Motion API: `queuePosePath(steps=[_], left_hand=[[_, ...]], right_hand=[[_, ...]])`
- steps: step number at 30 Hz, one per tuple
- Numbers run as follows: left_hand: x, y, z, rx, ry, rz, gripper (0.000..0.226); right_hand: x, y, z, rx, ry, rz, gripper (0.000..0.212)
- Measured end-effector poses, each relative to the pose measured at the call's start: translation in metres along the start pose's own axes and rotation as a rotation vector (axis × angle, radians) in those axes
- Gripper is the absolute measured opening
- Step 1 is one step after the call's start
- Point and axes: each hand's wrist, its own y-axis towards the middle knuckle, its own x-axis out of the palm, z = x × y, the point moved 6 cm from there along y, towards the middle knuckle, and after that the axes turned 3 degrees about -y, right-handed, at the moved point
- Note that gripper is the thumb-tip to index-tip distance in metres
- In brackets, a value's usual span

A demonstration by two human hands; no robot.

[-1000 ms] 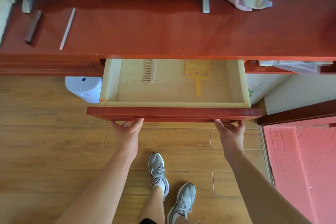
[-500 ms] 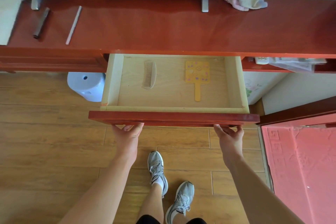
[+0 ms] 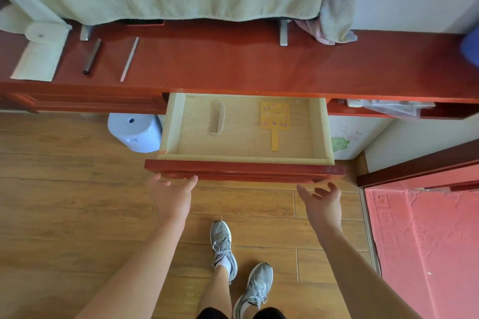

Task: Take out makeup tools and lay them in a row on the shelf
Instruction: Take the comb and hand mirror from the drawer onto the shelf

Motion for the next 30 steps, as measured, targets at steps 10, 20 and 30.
queuePosePath(steps=[10, 20, 30], left_hand=[[0.004, -0.040, 0.115, 0.613, 0.539, -0.152, 0.058], [0.084, 0.015, 0.141, 0.808, 1.096, -0.367, 0.058], [0.153, 0.073, 0.127, 0.748, 1.227, -0.472, 0.039]], right_hand=[[-0.048, -0.034, -0.100, -0.401, -0.372, 0.104, 0.060], [0.021, 0.013, -0.152, -0.478, -0.704, -0.065, 0.056], [0.085, 0.077, -0.151, -0.322, -0.956, -0.151, 0.031]])
